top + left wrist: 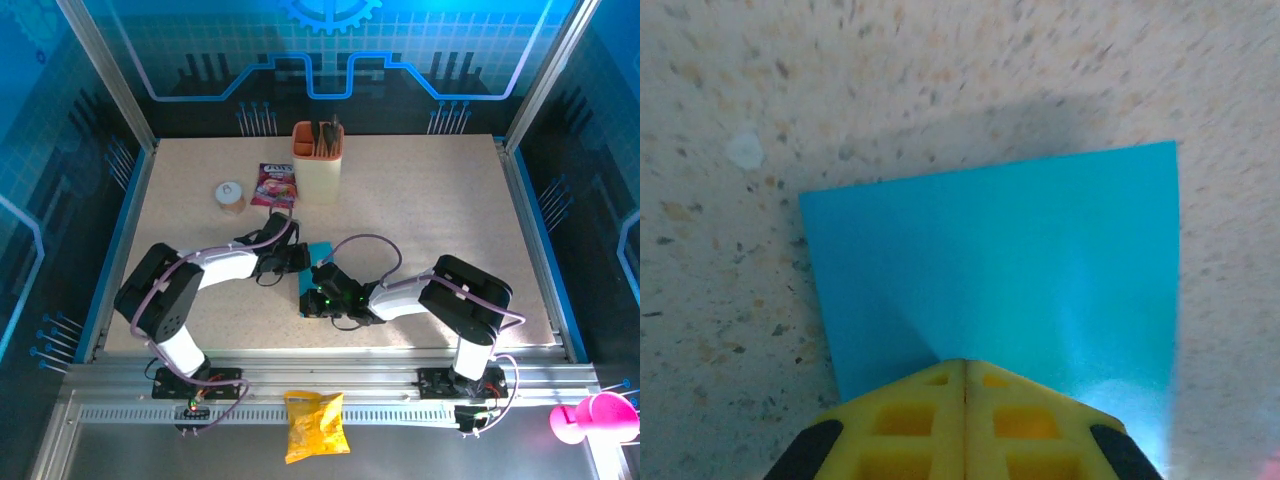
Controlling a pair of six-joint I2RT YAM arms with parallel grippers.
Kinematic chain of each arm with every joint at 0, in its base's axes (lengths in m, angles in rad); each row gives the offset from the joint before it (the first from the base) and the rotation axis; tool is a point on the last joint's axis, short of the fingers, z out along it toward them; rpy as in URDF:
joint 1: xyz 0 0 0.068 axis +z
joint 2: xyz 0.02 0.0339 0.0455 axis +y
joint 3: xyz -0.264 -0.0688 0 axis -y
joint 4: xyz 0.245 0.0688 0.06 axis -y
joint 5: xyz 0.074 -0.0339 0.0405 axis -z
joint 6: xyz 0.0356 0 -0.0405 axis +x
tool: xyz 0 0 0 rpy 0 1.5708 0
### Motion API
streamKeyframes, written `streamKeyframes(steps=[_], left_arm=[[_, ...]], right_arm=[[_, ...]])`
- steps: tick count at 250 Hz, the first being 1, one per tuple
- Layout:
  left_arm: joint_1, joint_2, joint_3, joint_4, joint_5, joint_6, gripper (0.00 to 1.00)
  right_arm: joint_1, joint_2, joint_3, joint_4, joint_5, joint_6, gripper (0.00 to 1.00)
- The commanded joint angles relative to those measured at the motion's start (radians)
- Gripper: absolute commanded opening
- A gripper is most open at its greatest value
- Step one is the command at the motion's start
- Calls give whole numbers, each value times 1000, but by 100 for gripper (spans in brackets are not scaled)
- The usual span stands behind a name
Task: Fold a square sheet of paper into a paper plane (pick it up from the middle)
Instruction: First fold in half a square sheet of paper at the center of the table.
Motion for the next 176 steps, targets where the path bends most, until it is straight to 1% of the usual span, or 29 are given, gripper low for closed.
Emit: streamKeyframes(steps=[1,18,63,99,140,163,176], left_arm=[[-9,42,-19,28,22,-14,4],[-9,72,-15,22,12,-9,0],[-7,132,-12,27,-6,4,0],[-7,151,2,22,-13,8,0],[-6,145,24,-7,-21,19,0],[-7,124,34,-25,-19,25,0],[-7,98,37,-29,-11,25,0]], right_arm=[[34,60,-25,-211,-1,-15,0],[38,58,-16,-219,1,-21,0],[70,15,-9,-251,10,-46,0],[134,-56,-15,-309,51,-55,0],[188,-109,-69,-279,67,-11,0],[193,-183,-106,-280,88,0,0],[188,-253,-118,-330,129,-2,0]])
